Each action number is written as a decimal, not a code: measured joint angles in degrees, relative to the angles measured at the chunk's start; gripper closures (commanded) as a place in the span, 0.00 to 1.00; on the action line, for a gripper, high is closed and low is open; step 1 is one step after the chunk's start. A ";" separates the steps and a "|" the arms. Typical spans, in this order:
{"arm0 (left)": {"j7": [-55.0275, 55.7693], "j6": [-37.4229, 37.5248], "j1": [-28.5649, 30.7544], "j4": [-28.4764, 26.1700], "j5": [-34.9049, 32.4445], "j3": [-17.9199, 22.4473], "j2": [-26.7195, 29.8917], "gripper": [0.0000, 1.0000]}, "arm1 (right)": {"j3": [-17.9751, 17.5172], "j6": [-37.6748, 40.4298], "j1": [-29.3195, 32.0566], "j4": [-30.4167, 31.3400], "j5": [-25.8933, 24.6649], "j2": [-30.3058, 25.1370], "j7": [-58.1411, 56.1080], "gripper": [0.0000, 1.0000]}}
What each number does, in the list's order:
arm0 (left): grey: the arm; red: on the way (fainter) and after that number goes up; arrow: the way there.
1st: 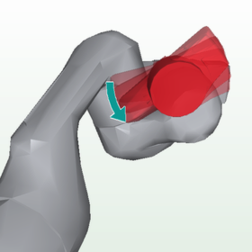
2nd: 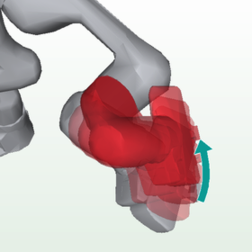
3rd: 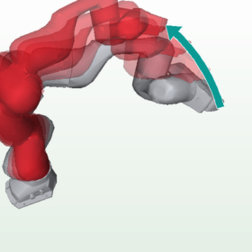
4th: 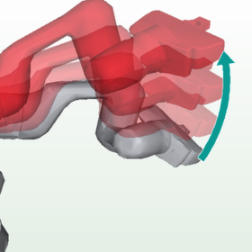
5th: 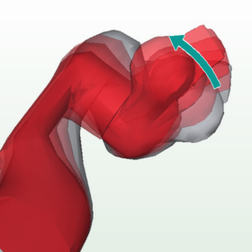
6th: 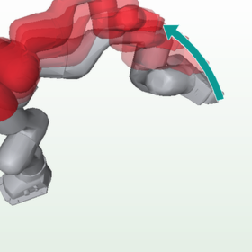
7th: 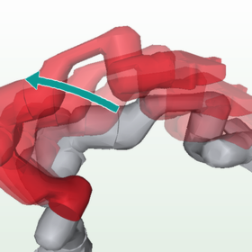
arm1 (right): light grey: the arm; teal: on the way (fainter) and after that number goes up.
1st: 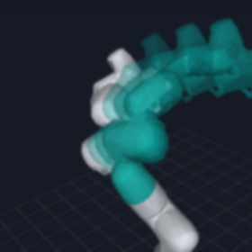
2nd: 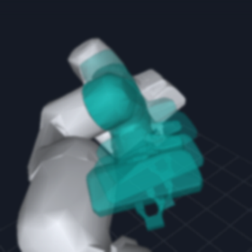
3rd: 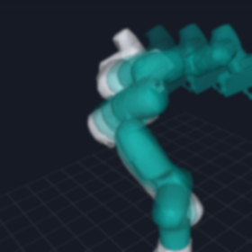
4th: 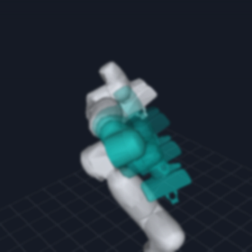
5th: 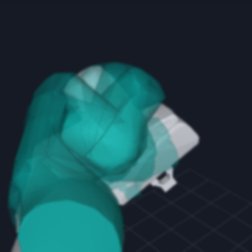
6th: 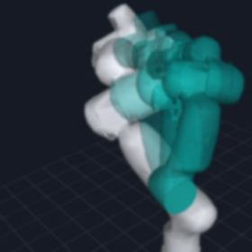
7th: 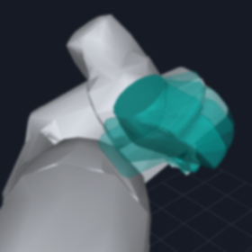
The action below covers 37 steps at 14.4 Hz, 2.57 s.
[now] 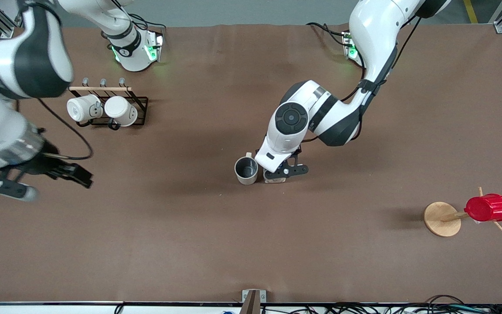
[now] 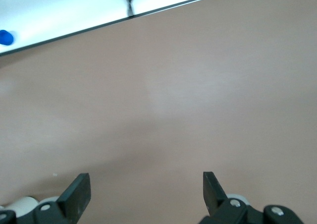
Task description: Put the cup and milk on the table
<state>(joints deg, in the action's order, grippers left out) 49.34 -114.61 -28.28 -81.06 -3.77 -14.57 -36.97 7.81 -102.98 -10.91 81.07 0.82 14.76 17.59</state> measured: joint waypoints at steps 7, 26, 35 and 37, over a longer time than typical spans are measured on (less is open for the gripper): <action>-0.03 3.24 0.97 2.45 -3.36 0.80 3.55 0.00 | -0.04 11.89 11.20 1.86 0.00 -9.69 -17.58 0.00; -38.39 27.57 28.36 -9.59 2.69 5.15 39.53 0.00 | -1.17 8.13 14.46 9.11 -0.03 -14.85 -22.01 0.00; -41.55 27.04 28.28 -14.26 5.09 8.34 42.98 0.00 | -3.21 8.27 15.15 8.56 -0.03 -14.86 -21.99 0.00; -41.55 26.84 28.29 -13.76 5.08 8.33 42.64 0.00 | -5.63 8.58 16.74 8.56 -0.57 -14.86 -21.78 0.00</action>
<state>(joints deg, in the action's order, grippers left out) 7.78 -87.77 0.01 -94.81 1.32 -6.24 5.67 2.18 -94.39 5.82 89.63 0.25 -0.10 -4.19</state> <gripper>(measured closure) 0.000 0.000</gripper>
